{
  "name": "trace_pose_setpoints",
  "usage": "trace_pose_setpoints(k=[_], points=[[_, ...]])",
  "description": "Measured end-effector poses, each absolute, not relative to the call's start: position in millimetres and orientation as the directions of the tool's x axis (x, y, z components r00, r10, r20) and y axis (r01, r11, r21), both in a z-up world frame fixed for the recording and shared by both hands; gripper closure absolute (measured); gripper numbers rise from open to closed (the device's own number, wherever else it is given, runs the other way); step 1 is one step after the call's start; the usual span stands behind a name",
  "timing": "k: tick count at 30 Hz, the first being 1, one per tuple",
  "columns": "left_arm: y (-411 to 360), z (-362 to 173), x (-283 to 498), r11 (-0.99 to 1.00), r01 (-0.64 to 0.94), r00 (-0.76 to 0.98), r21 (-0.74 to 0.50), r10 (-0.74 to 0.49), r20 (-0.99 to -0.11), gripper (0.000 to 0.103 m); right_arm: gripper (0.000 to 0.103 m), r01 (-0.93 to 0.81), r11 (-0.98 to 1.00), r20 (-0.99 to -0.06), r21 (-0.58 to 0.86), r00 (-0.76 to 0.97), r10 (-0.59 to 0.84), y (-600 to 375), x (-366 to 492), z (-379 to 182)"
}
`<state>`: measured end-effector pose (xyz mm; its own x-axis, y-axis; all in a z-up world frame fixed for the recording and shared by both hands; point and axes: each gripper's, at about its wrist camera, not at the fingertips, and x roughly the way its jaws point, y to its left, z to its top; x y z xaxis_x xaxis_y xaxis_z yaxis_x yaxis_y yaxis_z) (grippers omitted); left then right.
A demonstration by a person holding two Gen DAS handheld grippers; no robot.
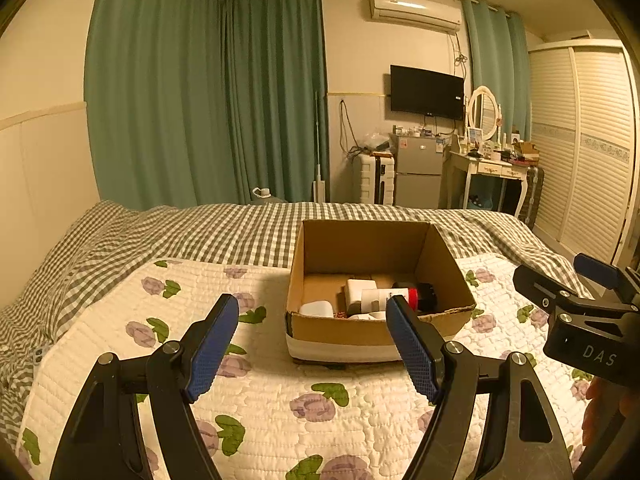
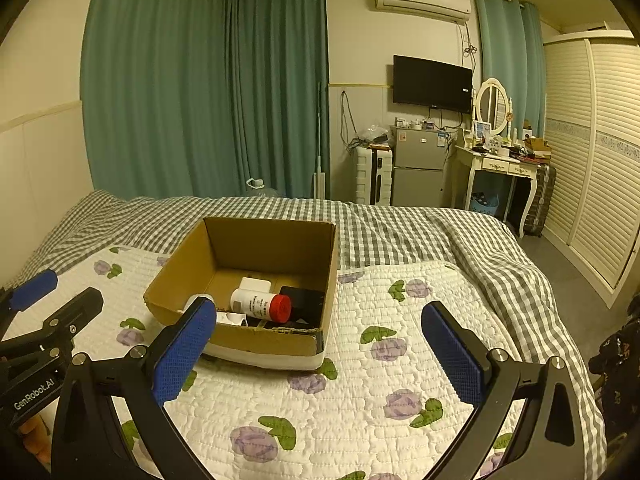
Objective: Organize rigid objects
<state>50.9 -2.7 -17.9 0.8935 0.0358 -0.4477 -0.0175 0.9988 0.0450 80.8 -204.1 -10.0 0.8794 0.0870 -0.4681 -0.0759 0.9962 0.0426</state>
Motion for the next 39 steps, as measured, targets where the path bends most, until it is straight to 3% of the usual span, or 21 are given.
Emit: trace_pose_setpoints(k=[39], points=[[0.9,-22.7,54.1,0.999,-0.035,0.888,0.041,0.05,-0.457,0.024,0.0,-0.079,0.996,-0.478,0.042,0.874,0.09,-205.3,80.8,-18.4]])
